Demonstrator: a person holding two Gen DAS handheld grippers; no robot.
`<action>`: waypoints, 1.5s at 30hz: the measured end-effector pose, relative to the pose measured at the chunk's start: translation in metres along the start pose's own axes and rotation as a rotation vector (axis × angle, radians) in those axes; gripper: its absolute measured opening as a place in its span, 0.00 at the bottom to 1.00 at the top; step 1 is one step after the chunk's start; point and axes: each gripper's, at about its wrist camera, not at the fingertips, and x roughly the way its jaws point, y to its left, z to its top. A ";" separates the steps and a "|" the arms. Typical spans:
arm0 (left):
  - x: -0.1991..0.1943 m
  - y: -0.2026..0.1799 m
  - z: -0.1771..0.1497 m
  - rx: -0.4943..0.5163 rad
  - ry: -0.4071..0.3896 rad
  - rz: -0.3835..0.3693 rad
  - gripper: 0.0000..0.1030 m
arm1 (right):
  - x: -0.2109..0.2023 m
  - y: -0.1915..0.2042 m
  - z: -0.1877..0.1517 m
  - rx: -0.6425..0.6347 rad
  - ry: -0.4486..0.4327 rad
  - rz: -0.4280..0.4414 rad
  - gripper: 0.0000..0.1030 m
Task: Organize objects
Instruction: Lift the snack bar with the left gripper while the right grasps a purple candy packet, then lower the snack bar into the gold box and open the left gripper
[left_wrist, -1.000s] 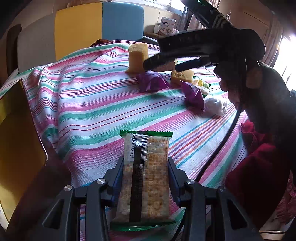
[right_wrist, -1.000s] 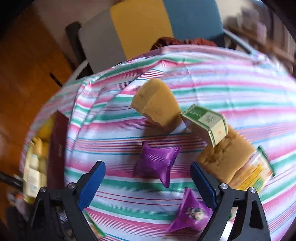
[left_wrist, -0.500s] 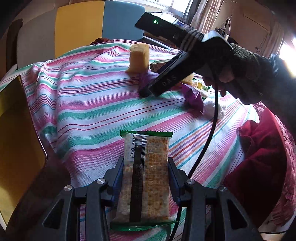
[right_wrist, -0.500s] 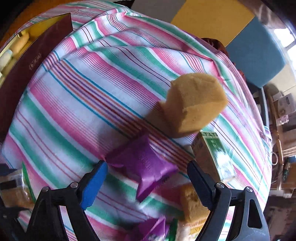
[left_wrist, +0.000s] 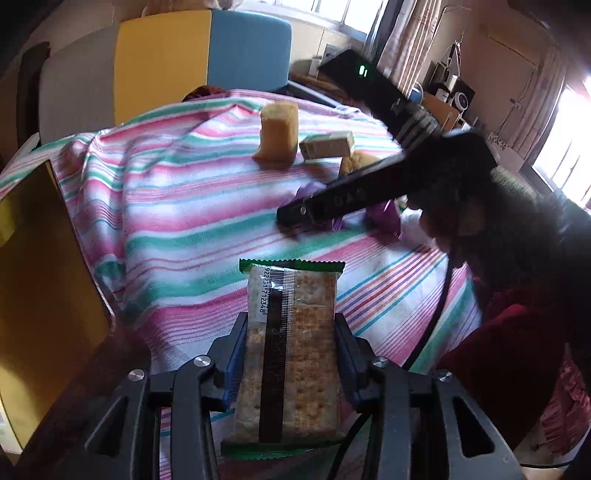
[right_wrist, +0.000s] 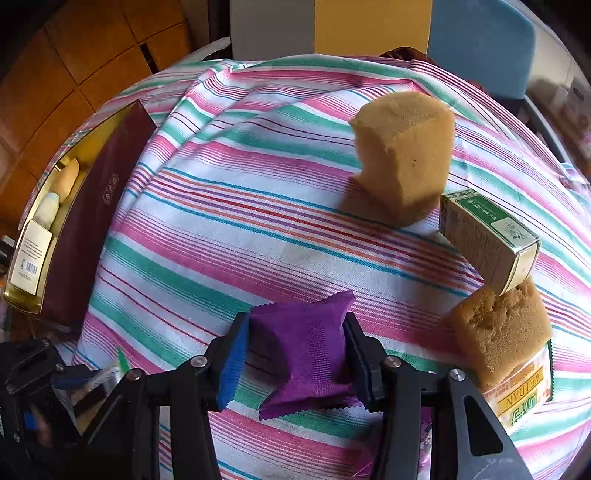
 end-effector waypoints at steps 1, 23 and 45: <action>-0.010 -0.001 0.002 0.001 -0.019 -0.002 0.41 | -0.001 -0.001 -0.001 -0.002 -0.004 0.002 0.49; -0.088 0.300 0.043 -0.719 -0.009 0.296 0.40 | -0.005 0.031 -0.014 -0.054 -0.011 -0.058 0.49; -0.064 0.335 0.037 -0.761 0.091 0.393 0.45 | -0.003 0.035 -0.013 -0.056 -0.009 -0.062 0.50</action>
